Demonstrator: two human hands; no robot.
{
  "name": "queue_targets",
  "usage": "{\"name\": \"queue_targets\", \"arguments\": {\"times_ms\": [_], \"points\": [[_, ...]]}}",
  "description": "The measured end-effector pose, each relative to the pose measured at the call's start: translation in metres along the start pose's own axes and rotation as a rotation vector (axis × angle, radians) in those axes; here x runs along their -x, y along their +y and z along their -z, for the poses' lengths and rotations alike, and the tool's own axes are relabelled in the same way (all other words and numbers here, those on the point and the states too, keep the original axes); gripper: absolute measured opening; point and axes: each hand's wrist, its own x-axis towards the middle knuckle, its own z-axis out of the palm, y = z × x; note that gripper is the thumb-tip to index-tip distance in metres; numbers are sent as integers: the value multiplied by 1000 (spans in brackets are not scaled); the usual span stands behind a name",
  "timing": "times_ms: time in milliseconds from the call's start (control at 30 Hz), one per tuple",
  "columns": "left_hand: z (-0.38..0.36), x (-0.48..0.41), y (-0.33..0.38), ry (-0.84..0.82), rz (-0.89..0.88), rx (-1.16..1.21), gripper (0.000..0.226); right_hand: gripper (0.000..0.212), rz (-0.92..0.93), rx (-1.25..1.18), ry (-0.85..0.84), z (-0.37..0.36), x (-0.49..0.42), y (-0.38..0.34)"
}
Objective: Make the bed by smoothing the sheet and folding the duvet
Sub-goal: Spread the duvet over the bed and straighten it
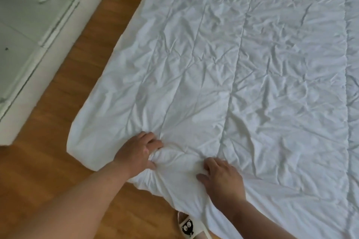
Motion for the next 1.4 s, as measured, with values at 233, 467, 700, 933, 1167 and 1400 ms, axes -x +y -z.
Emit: {"name": "queue_targets", "arguments": {"times_ms": [233,467,700,933,1167,1400], "points": [[10,-7,-13,-167,-106,199,14,31,-37,13,-205,19,-9,-10],[47,10,-57,-246,-38,174,23,27,3,34,-294,26,-11,-59],[44,39,-145,11,684,196,95,55,-57,-63,-169,-19,-22,-139],[24,26,-135,24,715,169,72,27,-177,-92,-177,-33,-46,-134],[34,52,-157,2,522,254,41,12,-228,-90,-85,-40,-12,-152],[58,49,-187,-63,419,285,42,21,-323,-14,12,-42,-2,-189]]}}
